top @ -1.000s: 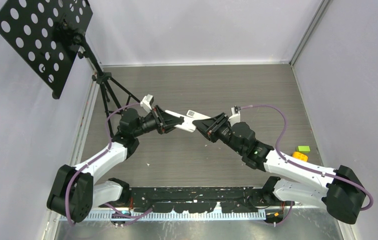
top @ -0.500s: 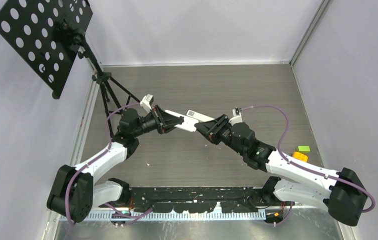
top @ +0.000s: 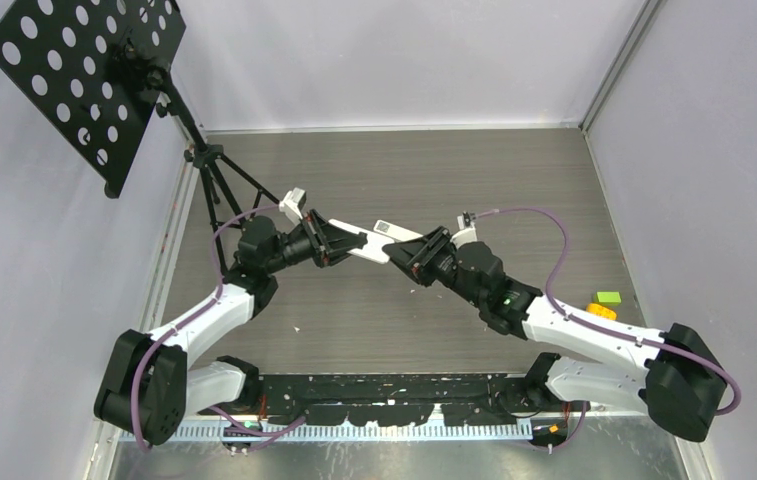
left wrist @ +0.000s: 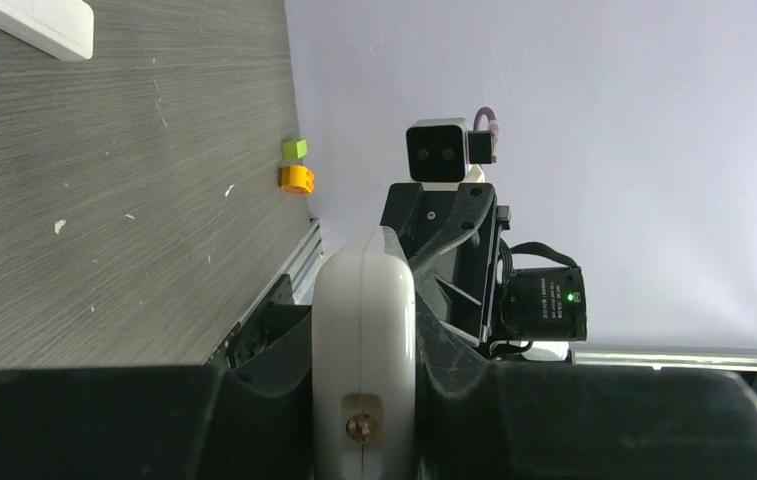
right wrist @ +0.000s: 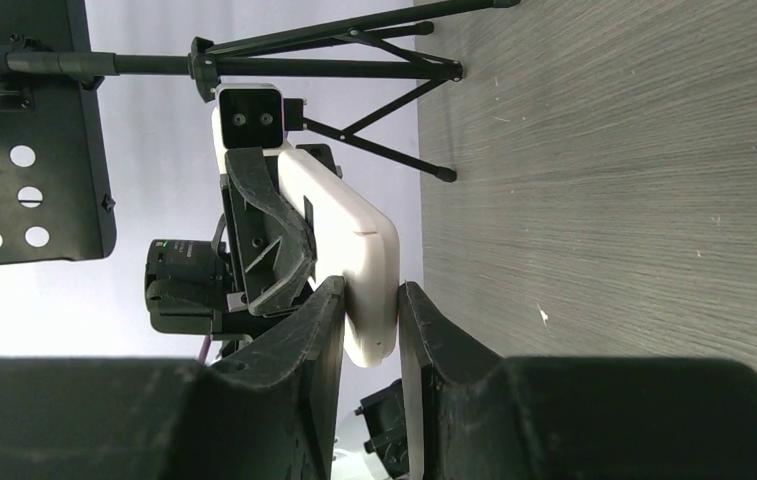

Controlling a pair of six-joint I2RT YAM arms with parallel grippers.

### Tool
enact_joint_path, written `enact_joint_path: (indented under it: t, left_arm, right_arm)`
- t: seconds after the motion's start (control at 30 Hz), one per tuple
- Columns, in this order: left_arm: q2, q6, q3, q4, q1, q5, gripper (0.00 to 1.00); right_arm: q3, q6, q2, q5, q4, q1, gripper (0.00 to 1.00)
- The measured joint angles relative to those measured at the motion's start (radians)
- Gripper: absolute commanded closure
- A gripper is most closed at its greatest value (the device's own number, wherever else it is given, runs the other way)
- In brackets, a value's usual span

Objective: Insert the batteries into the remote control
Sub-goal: Load the battery cover into the remote control.

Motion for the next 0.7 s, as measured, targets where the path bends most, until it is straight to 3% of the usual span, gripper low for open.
enact_joint_path:
  t: [0.23, 0.7]
  left_arm:
    - [0.0, 0.009, 0.0, 0.017, 0.019, 0.005, 1.0]
    - [0.006, 0.111, 0.0, 0.02, 0.031, -0.04, 1.0]
  right_arm:
    - [0.0, -0.011, 0.042, -0.013, 0.072, -0.005, 0.8]
    - [0.0, -0.069, 0.165, -0.037, 0.225, -0.028, 0.81]
